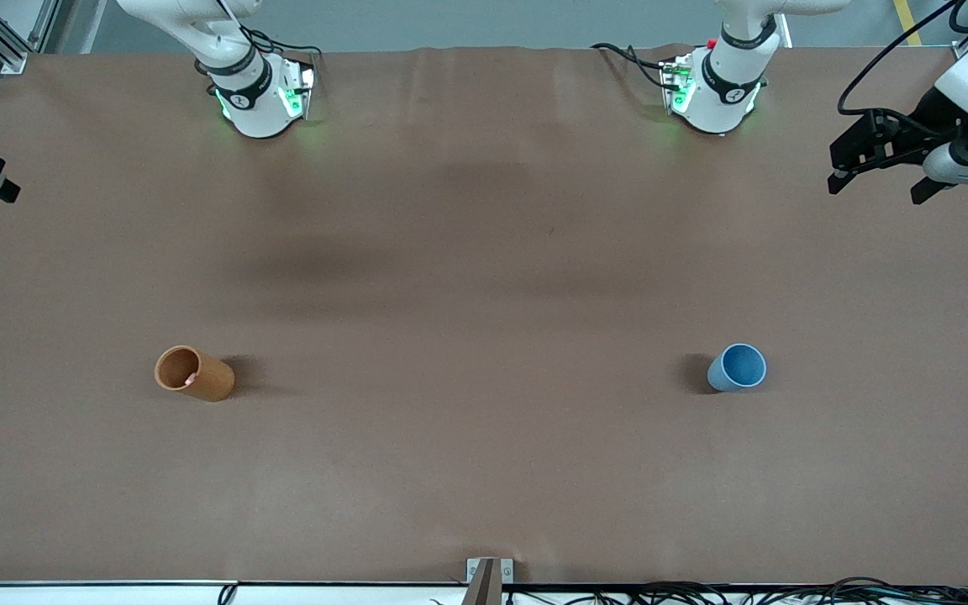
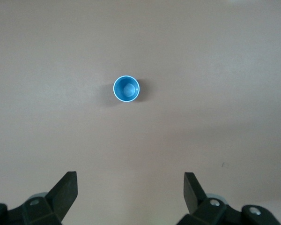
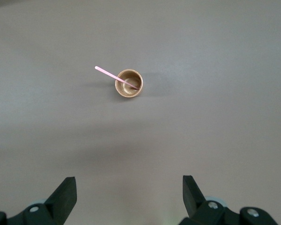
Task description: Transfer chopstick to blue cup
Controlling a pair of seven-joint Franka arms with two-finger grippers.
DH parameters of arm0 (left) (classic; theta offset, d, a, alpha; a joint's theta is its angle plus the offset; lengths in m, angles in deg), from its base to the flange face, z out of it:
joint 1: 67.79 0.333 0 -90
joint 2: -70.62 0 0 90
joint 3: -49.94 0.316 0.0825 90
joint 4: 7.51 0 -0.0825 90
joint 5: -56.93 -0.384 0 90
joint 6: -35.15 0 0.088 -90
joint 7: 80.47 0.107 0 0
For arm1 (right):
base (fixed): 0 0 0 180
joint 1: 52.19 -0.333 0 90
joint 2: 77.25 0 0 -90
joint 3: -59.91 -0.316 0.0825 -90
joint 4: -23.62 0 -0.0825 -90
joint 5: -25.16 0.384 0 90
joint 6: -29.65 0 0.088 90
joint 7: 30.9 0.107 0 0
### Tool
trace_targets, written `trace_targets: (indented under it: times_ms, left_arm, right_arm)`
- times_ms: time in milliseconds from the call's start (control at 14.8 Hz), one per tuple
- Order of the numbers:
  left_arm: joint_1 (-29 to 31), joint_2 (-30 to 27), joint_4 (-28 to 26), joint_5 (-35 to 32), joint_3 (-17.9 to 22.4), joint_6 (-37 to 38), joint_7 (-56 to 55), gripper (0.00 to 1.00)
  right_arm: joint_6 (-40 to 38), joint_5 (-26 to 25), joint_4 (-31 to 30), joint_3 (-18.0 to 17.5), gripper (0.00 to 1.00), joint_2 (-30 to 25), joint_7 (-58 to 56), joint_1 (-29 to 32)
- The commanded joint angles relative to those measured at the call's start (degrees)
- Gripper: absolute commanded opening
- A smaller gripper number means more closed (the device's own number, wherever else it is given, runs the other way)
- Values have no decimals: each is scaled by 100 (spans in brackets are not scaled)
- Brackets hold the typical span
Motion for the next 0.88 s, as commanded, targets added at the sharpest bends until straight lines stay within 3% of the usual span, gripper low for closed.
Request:
trace_targets:
  times_ms: [0, 339, 474, 812]
  left_arm:
    - [1, 89, 213, 58, 3, 155, 46, 100]
    - [9, 63, 196, 84, 3, 155, 116, 100]
    - [1, 37, 178, 50, 3, 155, 712, 100]
    - [1, 150, 152, 32, 21, 217, 531, 100]
  right_arm:
    - [82, 13, -155, -4, 100, -134, -26, 2]
    - [73, 13, -155, -4, 100, -134, -26, 2]
    - [73, 13, -146, -4, 100, -134, -17, 2]
    - [38, 13, -164, -4, 100, -73, -26, 19]
